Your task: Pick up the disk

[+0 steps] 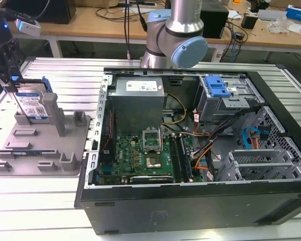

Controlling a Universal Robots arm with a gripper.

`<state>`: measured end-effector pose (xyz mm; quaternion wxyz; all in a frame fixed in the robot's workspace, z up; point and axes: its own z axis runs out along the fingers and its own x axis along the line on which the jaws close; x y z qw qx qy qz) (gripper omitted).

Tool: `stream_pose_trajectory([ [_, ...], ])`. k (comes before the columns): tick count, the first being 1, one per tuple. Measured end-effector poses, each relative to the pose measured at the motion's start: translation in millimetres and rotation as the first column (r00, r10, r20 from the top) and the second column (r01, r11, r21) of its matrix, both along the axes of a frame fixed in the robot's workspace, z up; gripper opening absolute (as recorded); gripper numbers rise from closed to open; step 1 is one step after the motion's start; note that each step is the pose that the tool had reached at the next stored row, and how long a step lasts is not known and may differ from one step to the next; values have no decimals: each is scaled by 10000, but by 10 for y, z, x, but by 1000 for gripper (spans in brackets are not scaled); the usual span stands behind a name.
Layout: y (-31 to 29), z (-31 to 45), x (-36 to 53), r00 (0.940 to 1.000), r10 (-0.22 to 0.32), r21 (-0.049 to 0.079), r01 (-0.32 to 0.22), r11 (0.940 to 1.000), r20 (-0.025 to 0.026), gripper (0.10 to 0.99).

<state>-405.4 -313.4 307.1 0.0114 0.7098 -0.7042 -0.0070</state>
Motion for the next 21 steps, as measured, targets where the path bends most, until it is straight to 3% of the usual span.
stream_pose_trajectory([
  [12, 1, -30, 0, 10000, 1, 1, -1, 10000, 2, 482],
  [19, 0, -86, 0, 10000, 2, 0, -2, 10000, -1, 482],
  [20, 0, -89, 0, 10000, 1, 0, -1, 10000, -1, 467],
  [21, 0, -93, -1, 10000, 1, -3, -1, 10000, 0, 396],
])
